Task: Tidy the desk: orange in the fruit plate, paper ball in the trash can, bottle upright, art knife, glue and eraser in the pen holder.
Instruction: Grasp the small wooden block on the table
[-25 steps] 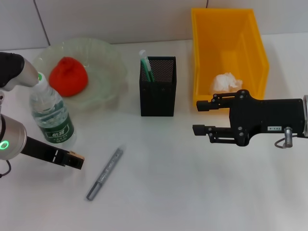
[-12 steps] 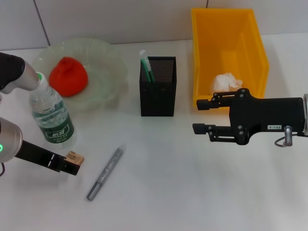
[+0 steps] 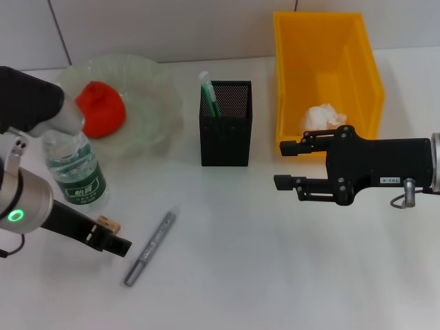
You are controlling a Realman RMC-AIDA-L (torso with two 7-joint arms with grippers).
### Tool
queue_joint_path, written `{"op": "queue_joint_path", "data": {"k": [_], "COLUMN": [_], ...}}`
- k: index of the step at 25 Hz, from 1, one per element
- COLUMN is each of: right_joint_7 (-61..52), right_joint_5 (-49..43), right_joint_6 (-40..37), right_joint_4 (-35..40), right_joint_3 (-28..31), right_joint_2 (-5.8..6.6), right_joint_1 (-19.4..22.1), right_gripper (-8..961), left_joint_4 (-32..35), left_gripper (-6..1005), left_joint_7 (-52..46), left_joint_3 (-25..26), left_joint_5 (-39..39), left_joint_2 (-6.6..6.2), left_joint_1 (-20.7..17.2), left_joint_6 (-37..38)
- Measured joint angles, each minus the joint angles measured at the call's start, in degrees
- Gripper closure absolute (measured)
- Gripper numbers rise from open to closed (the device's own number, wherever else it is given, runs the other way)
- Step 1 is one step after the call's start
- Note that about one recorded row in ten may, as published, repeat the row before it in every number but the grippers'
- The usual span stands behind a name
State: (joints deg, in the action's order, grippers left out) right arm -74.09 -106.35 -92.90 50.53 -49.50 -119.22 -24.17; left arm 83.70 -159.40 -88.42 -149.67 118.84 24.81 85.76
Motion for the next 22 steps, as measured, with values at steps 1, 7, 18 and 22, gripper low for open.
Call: {"op": "queue_joint_path", "data": {"k": [1, 7, 18, 22], "right_joint_7": [0.0, 0.0, 0.0, 0.0], "right_joint_5": [0.0, 0.0, 0.0, 0.0], "right_joint_6": [0.03, 0.49, 0.64, 0.64], "right_joint_4": [0.0, 0.0, 0.0, 0.0], "right_joint_3": [-0.07, -0.31, -0.42, -0.42], "right_joint_2": [0.02, 0.04, 0.04, 0.04], "right_joint_1": [-0.04, -0.18, -0.21, -0.33], "right_gripper": [380, 380, 380, 380], "left_joint_4": [0.0, 0.06, -0.33, -0.51], "left_gripper": [156, 155, 155, 155], "left_joint_7": [0.0, 0.97, 1.71, 1.85], "left_joint_3": [0.0, -2.13, -2.1, -2.24], "left_joint_5": [0.0, -0.2, -0.01, -0.02], "left_joint_2": [0.0, -0.07, -0.1, -0.1], "left_joint_1": [0.0, 0.23, 0.63, 0.8], "left_joint_6": [0.0, -0.97, -2.14, -2.33]}}
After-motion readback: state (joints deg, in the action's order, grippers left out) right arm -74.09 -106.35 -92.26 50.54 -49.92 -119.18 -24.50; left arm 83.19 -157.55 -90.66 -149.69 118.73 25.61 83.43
